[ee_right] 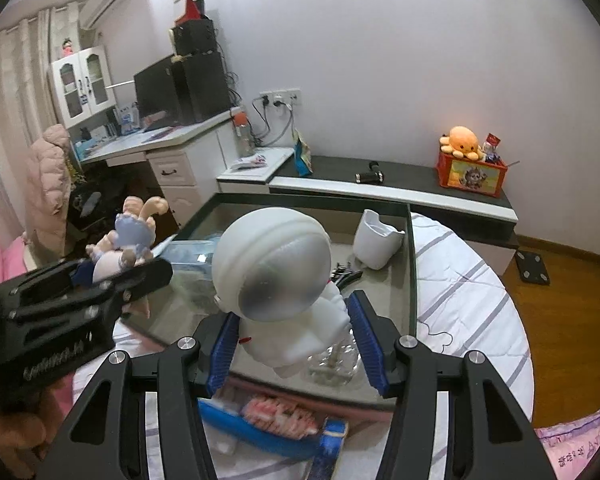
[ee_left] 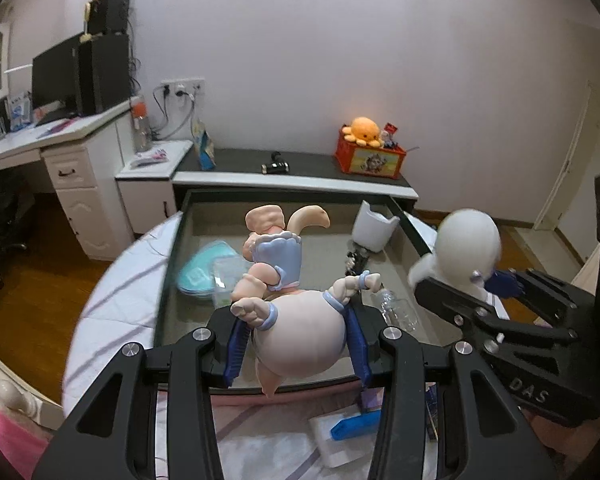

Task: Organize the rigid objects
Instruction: 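Carry the doll and astronaut into the pink box and release both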

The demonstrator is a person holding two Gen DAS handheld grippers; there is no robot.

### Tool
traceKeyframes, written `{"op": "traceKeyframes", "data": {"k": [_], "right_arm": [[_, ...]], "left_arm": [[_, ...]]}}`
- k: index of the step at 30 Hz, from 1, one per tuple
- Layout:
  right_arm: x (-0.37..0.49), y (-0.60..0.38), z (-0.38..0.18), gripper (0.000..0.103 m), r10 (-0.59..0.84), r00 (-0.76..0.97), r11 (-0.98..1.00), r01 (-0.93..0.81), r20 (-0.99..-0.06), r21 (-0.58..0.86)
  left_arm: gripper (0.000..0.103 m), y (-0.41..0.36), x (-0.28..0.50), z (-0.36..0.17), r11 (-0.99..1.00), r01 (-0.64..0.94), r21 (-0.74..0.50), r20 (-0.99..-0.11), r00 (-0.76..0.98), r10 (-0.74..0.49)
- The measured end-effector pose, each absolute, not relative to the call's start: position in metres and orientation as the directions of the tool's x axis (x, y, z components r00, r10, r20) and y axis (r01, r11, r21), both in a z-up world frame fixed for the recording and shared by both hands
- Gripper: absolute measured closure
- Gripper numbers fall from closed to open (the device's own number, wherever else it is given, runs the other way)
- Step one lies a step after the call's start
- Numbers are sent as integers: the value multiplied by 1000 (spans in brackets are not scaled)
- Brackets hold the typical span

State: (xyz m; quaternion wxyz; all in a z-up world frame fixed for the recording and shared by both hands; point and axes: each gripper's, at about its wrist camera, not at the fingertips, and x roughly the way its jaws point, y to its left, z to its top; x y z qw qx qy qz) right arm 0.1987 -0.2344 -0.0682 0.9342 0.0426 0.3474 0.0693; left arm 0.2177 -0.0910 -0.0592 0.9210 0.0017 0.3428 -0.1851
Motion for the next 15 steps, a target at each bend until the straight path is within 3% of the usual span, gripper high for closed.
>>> {"op": "traceKeyframes", "data": {"k": [15], "right_arm": [[239, -237, -103, 48, 133, 689, 991, -79, -713, 109]], "left_arm": [[60, -104, 256, -96, 939, 329, -104, -683, 662, -307]]}}
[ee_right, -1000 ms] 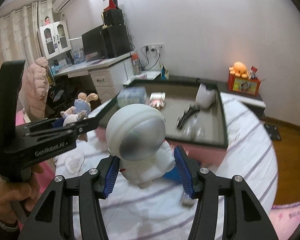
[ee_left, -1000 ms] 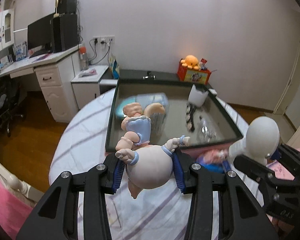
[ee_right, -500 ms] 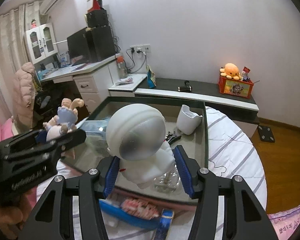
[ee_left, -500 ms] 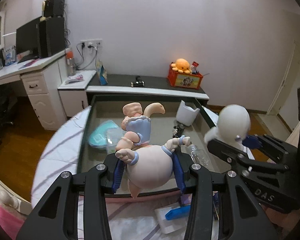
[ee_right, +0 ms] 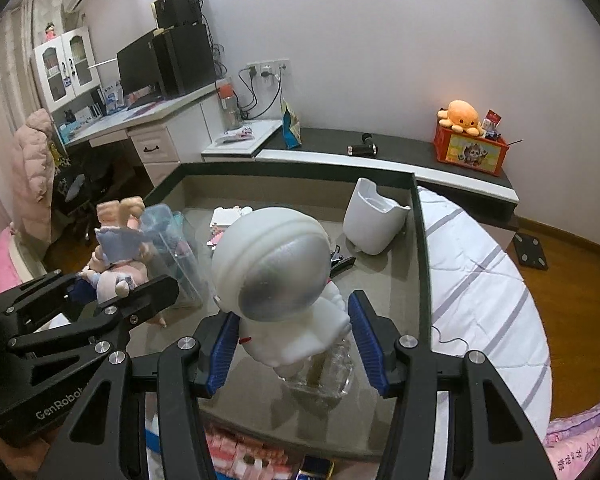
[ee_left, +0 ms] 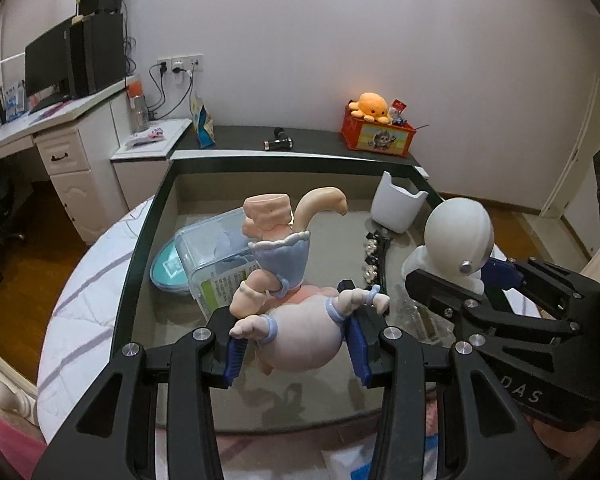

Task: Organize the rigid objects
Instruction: 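Carry the doll and astronaut into the pink box and release both, then withdraw both tools from the box toward the remaining items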

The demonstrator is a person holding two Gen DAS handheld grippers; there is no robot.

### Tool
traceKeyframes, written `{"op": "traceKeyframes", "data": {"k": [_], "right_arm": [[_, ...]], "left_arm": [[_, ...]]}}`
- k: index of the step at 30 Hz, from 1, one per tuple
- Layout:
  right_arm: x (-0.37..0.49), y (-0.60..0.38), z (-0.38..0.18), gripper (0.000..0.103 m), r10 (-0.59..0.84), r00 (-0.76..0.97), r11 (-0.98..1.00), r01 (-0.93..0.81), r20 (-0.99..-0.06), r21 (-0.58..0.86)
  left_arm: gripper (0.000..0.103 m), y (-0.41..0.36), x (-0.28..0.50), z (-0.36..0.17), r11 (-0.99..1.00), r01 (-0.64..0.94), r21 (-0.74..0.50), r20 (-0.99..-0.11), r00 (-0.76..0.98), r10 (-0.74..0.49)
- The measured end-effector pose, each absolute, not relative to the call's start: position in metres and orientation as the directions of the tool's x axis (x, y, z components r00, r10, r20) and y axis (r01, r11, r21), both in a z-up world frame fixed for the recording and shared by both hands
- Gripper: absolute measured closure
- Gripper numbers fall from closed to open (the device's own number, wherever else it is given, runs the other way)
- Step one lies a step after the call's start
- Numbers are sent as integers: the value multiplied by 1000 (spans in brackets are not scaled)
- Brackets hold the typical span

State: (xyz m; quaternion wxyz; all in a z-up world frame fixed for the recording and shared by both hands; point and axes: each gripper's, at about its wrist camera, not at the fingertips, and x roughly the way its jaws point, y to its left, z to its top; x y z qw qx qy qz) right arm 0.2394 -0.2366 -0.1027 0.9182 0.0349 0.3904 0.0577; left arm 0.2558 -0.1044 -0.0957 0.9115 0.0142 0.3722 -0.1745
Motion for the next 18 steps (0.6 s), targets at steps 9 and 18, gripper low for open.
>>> {"op": "traceKeyframes", "data": {"k": [9, 18], "right_arm": [[246, -235, -112, 43, 86, 673, 996, -47, -734, 74], [231, -243, -97, 18, 58, 699, 997, -1, -712, 81]], "left_arm": [[36, -101, 259, -103, 952, 293, -84, -710, 653, -264], [0, -82, 236, -79, 970, 238, -39, -632, 746, -209]]}}
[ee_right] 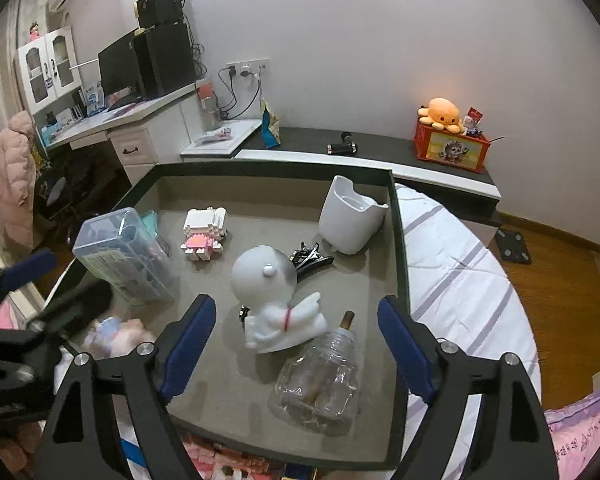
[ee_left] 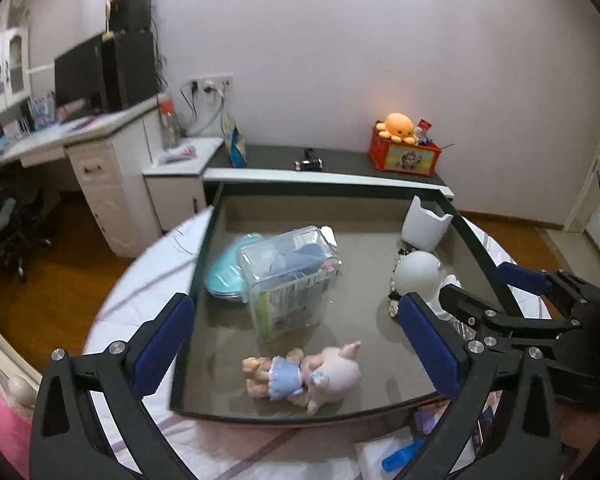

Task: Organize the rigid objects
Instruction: 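Withdraw both tools from the box toward the remaining items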

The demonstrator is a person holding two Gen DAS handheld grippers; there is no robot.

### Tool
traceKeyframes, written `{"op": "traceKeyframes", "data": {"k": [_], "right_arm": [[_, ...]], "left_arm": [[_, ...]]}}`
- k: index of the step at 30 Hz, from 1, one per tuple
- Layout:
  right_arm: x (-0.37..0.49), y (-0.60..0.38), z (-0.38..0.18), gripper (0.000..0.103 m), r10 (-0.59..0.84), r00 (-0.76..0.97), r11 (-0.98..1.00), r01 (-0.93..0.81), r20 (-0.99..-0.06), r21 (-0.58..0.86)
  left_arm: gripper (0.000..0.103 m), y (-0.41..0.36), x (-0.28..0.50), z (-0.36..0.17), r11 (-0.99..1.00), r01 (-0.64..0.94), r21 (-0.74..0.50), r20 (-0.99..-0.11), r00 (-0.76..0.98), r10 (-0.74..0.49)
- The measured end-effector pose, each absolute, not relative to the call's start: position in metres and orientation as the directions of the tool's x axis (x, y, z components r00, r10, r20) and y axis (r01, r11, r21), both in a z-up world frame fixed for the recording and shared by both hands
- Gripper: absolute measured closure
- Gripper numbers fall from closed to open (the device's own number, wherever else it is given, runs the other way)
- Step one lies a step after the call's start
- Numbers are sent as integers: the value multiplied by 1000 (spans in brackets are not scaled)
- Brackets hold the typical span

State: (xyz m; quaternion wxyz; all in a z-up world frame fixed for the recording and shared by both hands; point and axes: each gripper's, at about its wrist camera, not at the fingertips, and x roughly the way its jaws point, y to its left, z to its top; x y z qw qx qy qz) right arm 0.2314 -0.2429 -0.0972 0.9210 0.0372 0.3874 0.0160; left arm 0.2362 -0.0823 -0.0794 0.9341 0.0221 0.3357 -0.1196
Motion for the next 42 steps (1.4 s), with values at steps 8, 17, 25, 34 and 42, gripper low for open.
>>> {"op": "traceKeyframes", "data": {"k": [8, 17, 25, 34, 42], "right_arm": [[205, -242, -71, 0, 52, 738, 992, 40, -673, 121], [152, -224, -35, 0, 82, 790, 988, 16, -607, 154], [98, -212, -14, 0, 82, 824, 986, 15, -561, 166], [44, -195, -2, 0, 64, 846, 989, 17, -529, 148], [11, -176, 3, 0, 36, 862, 993, 25, -505, 113]], "left_arm": [[0, -66, 205, -55, 980, 199, 7, -598, 787, -156], [0, -39, 151, -20, 988, 155, 8, -546, 828, -125], [0, -22, 99, 4, 991, 134, 18, -515, 851, -106], [0, -11, 55, 10, 992, 125, 0, -511, 852, -108], [0, 1, 32, 2, 992, 119, -42, -531, 838, -123]]}}
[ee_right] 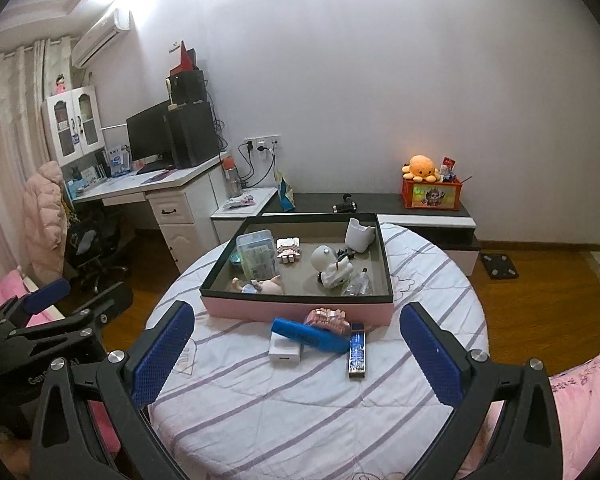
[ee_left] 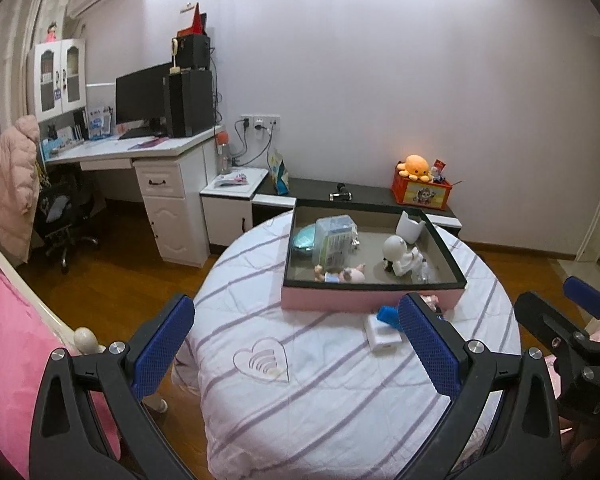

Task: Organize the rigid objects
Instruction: 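Withdraw both tools from the box toward the remaining items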

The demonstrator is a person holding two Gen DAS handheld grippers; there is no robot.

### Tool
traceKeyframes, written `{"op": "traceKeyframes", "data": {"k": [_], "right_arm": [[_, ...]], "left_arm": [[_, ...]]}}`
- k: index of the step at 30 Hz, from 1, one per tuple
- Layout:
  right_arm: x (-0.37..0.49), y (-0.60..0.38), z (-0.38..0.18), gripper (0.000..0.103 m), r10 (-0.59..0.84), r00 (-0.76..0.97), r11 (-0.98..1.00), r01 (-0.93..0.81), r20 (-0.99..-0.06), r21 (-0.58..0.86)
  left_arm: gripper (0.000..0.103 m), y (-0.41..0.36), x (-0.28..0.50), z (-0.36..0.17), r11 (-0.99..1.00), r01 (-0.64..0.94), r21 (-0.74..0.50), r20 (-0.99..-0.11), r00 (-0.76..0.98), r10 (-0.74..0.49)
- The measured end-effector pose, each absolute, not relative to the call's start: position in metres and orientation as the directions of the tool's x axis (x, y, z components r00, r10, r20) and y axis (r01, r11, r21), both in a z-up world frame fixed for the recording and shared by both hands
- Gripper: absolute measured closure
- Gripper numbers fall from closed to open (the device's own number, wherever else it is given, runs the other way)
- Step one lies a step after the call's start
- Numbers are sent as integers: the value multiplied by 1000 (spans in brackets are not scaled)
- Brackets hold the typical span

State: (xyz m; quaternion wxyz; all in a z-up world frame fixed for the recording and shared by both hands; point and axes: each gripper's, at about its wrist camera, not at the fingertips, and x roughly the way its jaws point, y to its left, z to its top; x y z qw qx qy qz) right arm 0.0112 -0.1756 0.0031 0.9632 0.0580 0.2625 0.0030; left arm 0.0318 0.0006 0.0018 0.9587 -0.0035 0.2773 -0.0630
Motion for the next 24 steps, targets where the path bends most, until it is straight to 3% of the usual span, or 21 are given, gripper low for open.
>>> {"op": "traceKeyframes", "data": {"k": [24], "right_arm": [[-20, -170, 14, 0, -23, 881, 996, 60, -473, 64]], "left_arm": [[0, 0, 7, -6, 992, 121, -32, -544, 831, -119]]}}
